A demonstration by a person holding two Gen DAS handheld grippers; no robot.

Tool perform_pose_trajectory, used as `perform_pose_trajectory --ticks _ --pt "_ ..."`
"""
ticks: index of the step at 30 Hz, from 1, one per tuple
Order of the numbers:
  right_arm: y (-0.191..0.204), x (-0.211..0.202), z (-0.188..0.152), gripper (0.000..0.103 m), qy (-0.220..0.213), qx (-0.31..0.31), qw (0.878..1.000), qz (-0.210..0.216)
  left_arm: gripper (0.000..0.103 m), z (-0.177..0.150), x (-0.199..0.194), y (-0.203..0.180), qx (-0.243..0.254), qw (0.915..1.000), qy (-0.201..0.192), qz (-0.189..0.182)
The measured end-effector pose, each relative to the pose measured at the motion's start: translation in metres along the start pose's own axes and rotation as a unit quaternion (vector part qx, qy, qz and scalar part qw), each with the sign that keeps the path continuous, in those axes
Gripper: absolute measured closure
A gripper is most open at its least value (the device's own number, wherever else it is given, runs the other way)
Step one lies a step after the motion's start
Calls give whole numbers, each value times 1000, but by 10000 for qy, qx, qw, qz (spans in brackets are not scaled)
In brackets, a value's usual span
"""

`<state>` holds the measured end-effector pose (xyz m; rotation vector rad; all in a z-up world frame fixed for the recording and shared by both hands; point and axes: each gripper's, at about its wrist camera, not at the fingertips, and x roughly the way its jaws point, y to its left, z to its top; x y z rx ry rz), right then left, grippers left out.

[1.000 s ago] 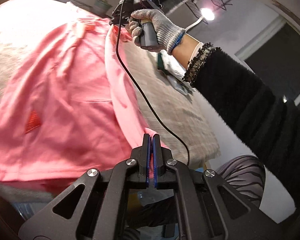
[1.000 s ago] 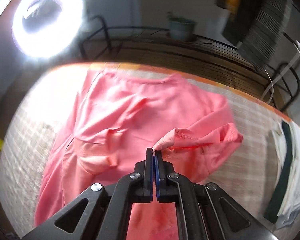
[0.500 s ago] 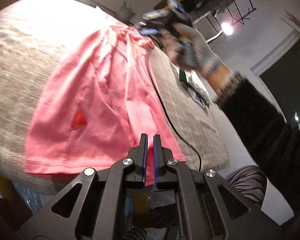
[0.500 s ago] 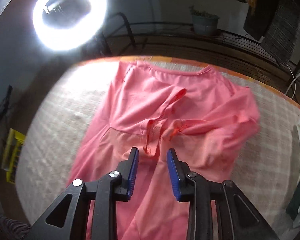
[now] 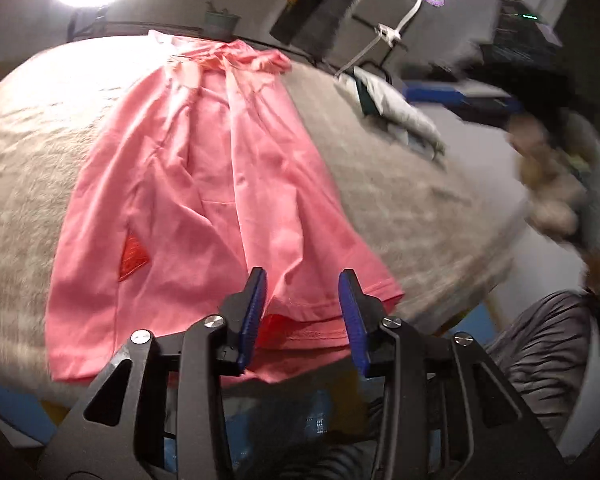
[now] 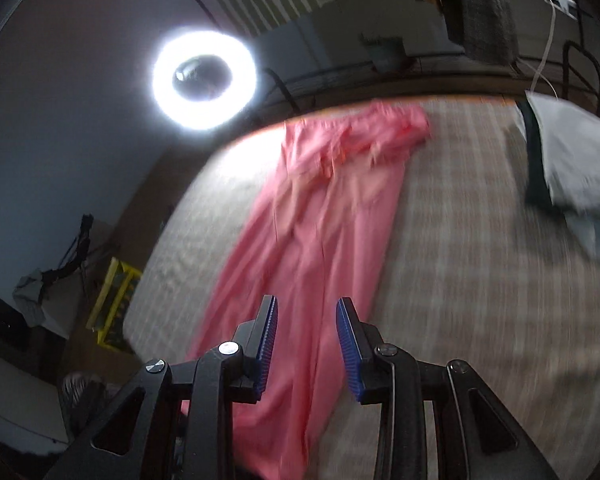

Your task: Fold small clothes

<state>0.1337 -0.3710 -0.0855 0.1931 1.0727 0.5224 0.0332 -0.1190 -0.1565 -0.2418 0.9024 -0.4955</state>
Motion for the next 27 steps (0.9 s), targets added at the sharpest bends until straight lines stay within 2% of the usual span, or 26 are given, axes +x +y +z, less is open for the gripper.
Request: perform_pose_trajectory --ticks 1,2,5,8,9,13,15,16,17,18,19,21,23,25,27 --pt "4 0 -20 71 106 -56 9999 -50 83 0 5 -2 136 9998 33 116" --pt "6 0 -36 70 195 -88 9997 -69 103 0 11 -2 244 9993 73 265" --pt "19 9 -80 70 516 -271 9981 -174 103 -5 17 5 144 9994 76 292" --pt "36 20 -111 69 701 -724 9942 -387 103 -12 -7 20 -353 9992 -141 90" --pt "42 23 -118 67 759 -857 9926 -409 103 -16 -17 25 -437 9986 -249 160" --pt "69 42 -142 59 909 -1703 9788 -681 103 -27 -19 53 -945 9951 -159 257" --pt "78 52 -148 59 954 -2024 9699 -960 103 -27 -20 58 -1073 9938 -171 219" --pt "81 58 -151 61 993 -2192 9625 -1250 103 -26 -21 57 -1057 9940 -197 200" --pt "80 63 -152 69 1045 -2281 9569 -1460 103 -25 -21 56 -1025 9943 -214 192" --pt "78 68 -153 81 1118 -2340 9522 -1616 103 -25 -22 54 -987 9948 -216 145" --pt "77 70 -153 101 1189 -2327 9516 -1620 103 -23 -22 51 -965 9951 -204 88" --pt "77 67 -150 103 1156 -2287 9537 -1574 103 -21 -26 45 -903 9956 -234 16" --pt "75 57 -146 103 1097 -2276 9561 -1483 103 -19 -28 38 -663 9973 -242 190" --pt "72 55 -148 103 1230 -2282 9563 -1355 103 -19 -21 40 -482 9980 21 411" --pt "69 54 -146 101 1404 -2280 9567 -1142 103 -19 -18 45 -502 9977 205 410"
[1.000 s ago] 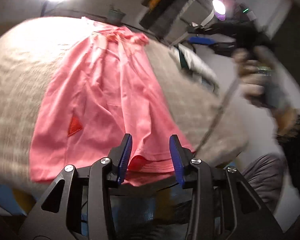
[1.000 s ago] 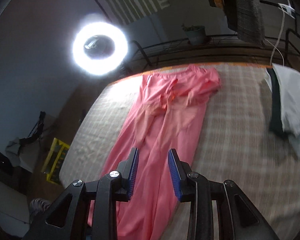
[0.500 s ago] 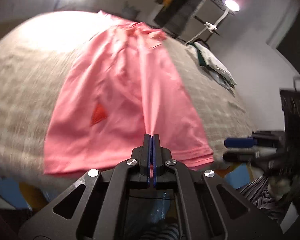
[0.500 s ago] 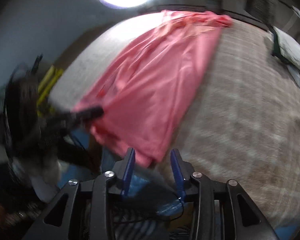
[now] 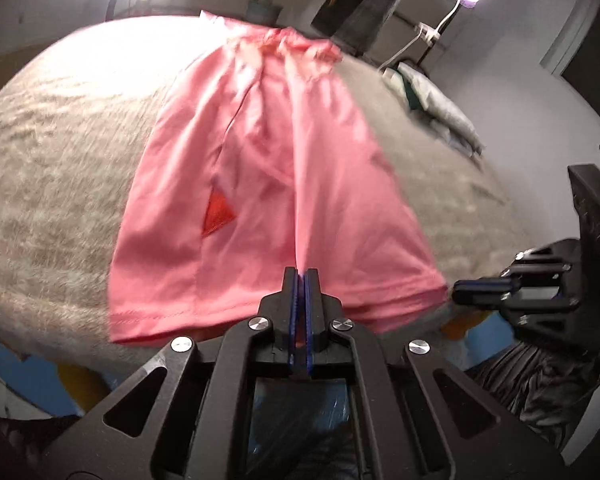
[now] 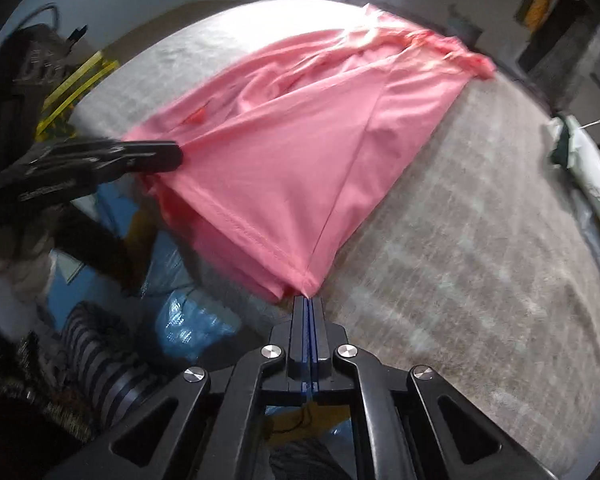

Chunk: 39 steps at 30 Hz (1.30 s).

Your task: Fold small clothes

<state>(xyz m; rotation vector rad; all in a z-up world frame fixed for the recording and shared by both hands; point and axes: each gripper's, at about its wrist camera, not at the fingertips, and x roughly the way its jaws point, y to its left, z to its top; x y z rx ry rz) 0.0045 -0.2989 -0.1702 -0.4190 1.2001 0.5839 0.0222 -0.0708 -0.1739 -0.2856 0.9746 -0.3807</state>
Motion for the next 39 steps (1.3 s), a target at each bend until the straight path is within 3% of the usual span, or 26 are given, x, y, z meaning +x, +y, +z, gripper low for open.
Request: perform_pose_trajectory --ticks 2,6,10,13,17,19,22,27,33,36,38,39 --pt "-8 -10 3 72 -186 117 9996 168 103 3 -7 4 44 10000 78 -5" --pt "-44 -40 28 71 -795 614 9933 578 103 24 -34 3 185 9997 -152 -74" --pt "-90 -64 70 71 -1397 1171 9819 514 103 72 -43 1 269 9987 -411 -111" --pt "-125 -73 106 71 -1761 1565 9700 594 102 114 -34 3 313 9984 -445 -154" --pt "-172 -67 147 69 -2047 1969 9561 721 90 176 -8 5 487 9979 -428 -87" --pt "-196 -53 171 67 -2067 2089 9531 728 86 206 9 1 739 9963 -433 -6" --pt "-231 -27 200 56 -2018 2372 9465 841 76 248 44 -6 1119 9928 -428 61" --pt "-288 30 248 54 -1778 2888 9337 1147 76 307 117 2 1171 9930 -136 47" --pt "-333 85 285 53 -1562 3365 9205 1228 76 342 180 8 1284 9917 8 121" --pt "-339 104 302 56 -1377 3314 9273 1060 76 350 206 5 1429 9896 108 136" --pt "-338 114 312 80 -1155 3126 9388 874 76 352 221 5 1480 9887 186 158" --pt "-337 115 316 85 -1094 3030 9432 819 76 353 228 5 1490 9884 224 158"
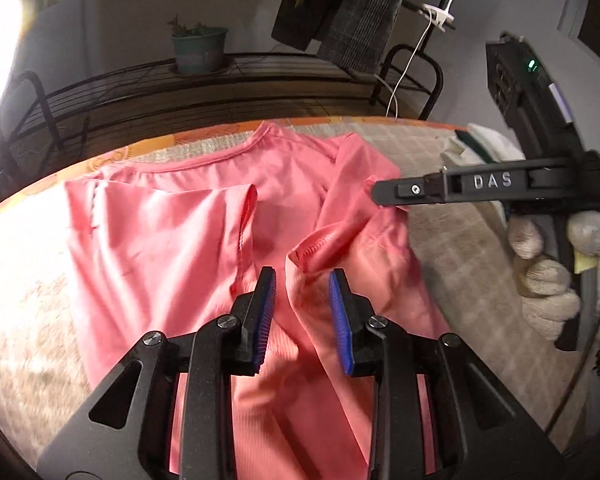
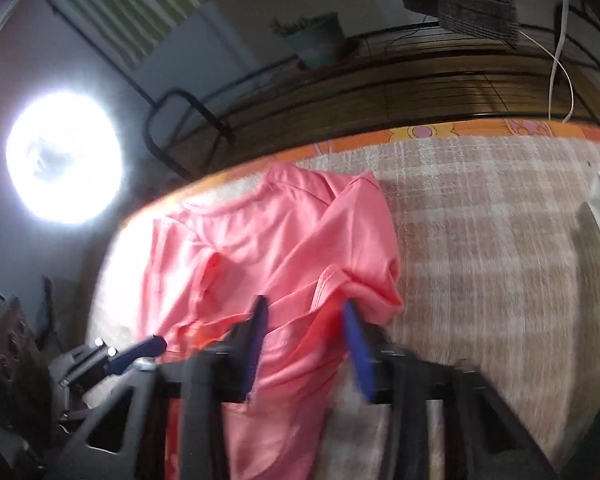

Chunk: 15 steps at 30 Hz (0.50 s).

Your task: Fold small clothes

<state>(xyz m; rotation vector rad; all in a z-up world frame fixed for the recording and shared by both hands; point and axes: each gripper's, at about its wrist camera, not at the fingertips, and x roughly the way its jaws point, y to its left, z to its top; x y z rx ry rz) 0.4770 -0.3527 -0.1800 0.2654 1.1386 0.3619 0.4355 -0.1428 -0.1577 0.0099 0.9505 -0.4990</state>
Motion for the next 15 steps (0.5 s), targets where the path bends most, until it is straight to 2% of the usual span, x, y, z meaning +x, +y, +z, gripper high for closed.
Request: perform_pose_trajectory --ticks 1,2,3,5,10,15 --pt "4 1 1 97 16 -144 9999 -71 81 1 5 0 11 10000 31 -42" --pt "10 0 2 103 17 -305 9994 -139 100 2 8 0 31 10000 43 -73" --pt "15 -2 2 103 -18 -449 9987 -232 103 1 10 1 57 10000 38 -62" --pt "27 -8 7 103 -114 -687 9970 -332 103 0 4 3 31 9999 -86 -102" --pt "65 -21 24 103 -379 -1230 9914 -256 103 -8 -27 14 -161 9987 -465 -151" --pt "102 5 34 103 -319 -1693 9850 -140 103 -21 -42 27 -420 9975 -553 -97"
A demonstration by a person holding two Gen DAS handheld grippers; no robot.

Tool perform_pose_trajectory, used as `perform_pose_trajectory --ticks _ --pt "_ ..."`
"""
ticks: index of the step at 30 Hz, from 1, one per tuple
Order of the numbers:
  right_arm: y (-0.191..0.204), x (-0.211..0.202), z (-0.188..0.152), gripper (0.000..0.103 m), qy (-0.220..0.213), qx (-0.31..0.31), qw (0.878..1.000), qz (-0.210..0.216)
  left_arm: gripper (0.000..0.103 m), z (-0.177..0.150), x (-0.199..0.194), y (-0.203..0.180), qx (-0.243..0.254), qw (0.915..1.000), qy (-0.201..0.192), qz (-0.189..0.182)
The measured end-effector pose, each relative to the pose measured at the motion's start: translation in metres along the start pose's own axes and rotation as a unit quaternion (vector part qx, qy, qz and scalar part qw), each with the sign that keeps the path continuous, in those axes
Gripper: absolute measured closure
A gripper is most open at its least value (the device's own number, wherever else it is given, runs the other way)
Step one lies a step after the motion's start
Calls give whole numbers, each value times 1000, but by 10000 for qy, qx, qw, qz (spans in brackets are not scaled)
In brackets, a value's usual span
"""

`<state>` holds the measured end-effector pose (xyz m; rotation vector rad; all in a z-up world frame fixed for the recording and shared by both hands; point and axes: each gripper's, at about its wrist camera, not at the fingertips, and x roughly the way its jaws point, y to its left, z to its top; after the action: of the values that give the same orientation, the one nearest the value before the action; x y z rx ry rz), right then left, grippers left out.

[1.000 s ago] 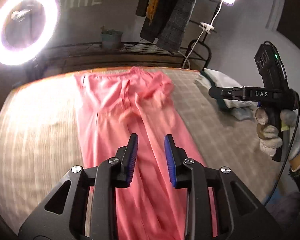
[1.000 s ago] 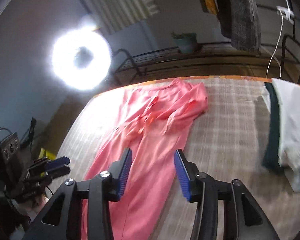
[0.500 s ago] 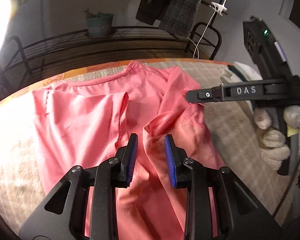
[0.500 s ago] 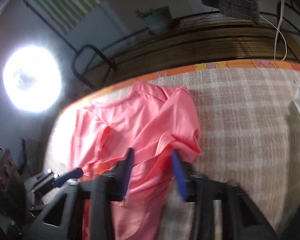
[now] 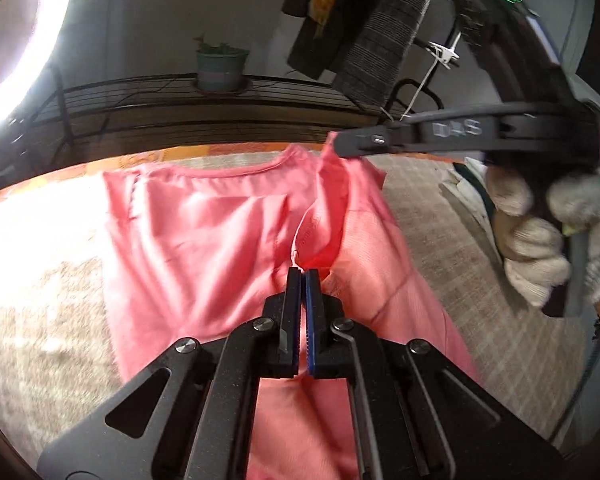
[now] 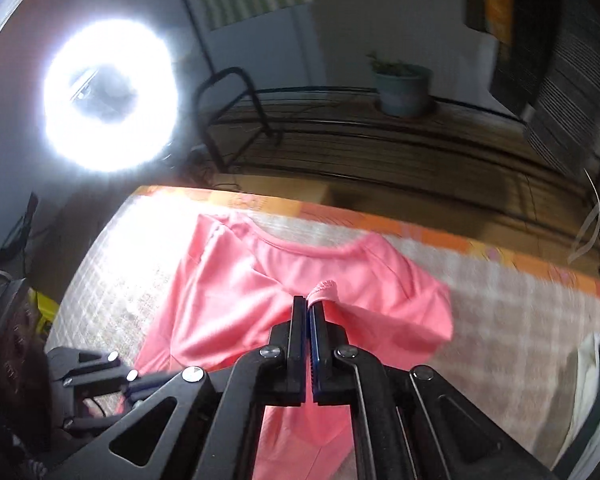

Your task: Fold small clothes

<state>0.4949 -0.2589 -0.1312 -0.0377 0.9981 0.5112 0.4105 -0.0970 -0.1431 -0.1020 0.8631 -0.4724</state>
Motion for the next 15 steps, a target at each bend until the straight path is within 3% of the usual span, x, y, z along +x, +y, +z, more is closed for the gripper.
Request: perform_pose_trajectory --ticks 3,4,5,7,10,11,13,15 --pt "10 34 -3 103 340 -137 9978 548 103 -7 3 8 -72 9997 236 54" --pt "14 46 -5 99 561 -173 9972 469 103 -9 3 10 -85 9993 347 91" --pt "13 49 -7 86 628 -150 9970 417 103 -10 1 13 -104 9989 436 103" --pt "3 32 -13 83 333 -19 9975 625 99 -10 -12 21 -158 9992 365 81" --pt "-47 -16 -26 78 -541 794 9913 900 71 -6 -33 37 33 9992 15 408" --pt "-69 -27 -33 78 -719 1111 9882 777 67 -2 -36 45 62 9984 -74 553" --pt "-100 -31 -46 74 -646 1436 9872 232 67 6 -35 62 -47 9970 -120 767" --pt "-120 -22 -55 74 -425 1678 9846 242 67 13 -29 79 -152 9950 -122 982"
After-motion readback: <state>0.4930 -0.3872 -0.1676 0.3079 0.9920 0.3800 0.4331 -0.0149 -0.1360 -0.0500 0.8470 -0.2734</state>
